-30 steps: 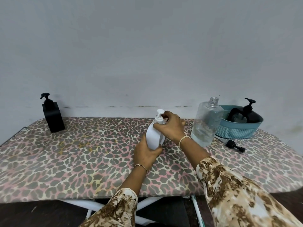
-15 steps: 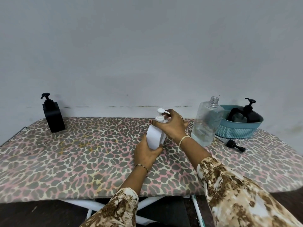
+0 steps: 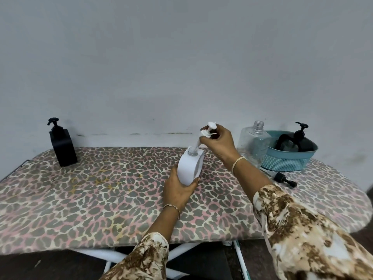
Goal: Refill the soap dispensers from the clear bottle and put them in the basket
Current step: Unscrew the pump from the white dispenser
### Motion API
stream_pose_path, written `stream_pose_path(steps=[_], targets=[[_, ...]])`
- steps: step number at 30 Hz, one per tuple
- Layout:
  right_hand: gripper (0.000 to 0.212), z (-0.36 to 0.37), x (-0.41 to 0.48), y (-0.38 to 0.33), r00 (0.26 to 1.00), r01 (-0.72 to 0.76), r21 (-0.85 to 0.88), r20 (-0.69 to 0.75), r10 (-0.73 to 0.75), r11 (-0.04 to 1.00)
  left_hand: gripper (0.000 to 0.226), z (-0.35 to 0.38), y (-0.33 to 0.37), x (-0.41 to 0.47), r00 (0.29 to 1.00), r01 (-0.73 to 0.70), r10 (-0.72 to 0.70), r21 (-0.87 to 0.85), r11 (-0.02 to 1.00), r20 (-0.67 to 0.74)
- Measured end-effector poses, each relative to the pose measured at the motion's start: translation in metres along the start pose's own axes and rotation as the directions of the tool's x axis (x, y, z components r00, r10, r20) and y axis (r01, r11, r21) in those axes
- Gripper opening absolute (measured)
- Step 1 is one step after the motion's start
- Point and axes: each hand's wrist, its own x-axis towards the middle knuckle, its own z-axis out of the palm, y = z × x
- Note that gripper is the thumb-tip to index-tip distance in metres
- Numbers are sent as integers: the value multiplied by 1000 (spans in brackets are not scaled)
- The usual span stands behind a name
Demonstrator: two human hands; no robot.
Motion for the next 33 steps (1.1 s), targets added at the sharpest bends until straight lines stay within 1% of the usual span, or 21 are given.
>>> stream_pose_path(steps=[6, 9, 11, 13, 15, 17, 20, 23, 25, 27, 29, 33], targets=[[14, -30, -8, -20, 995, 45, 135, -96, -32, 990, 75, -1, 5, -4, 1000, 18, -17, -90, 996, 7], [11, -46, -13, -13, 986, 49, 217, -169, -12, 975, 80, -1, 4, -4, 997, 70, -65, -171, 983, 38], [15, -57, -15, -1, 974, 37, 252, -224, 21, 967, 77, 0, 2, -3, 993, 111, -101, -204, 973, 59], [23, -65, -19, 11, 966, 10, 229, -253, 50, 973, 75, 1, 2, -2, 988, 149, -137, -221, 964, 71], [31, -69, -27, 26, 963, -33, 177, -258, 79, 984, 75, 2, 1, -2, 984, 173, -159, -227, 958, 78], [36, -70, -37, 44, 965, -84, 80, -241, 101, 993, 72, 3, 2, -2, 983, 183, -170, -220, 958, 77], [34, -70, -52, 73, 963, -159, -100, -236, 132, 982, 62, 3, 5, -3, 985, 172, -164, -206, 963, 55], [35, -68, -62, 90, 953, -222, -227, -254, 163, 948, 60, 4, 3, -3, 986, 168, -162, -202, 965, 43], [35, -66, -65, 96, 953, -229, -319, -267, 145, 920, 60, 4, 2, -3, 986, 167, -159, -212, 963, 55], [37, -64, -67, 100, 960, -219, -409, -251, 122, 886, 58, 4, 1, -4, 987, 161, -151, -222, 962, 63], [37, -64, -68, 104, 965, -220, -468, -233, 120, 856, 55, 3, 1, -5, 988, 154, -143, -229, 961, 62], [42, -61, -73, 109, 973, -197, -570, -215, 86, 798, 60, 4, 1, -3, 988, 150, -137, -218, 964, 74]])
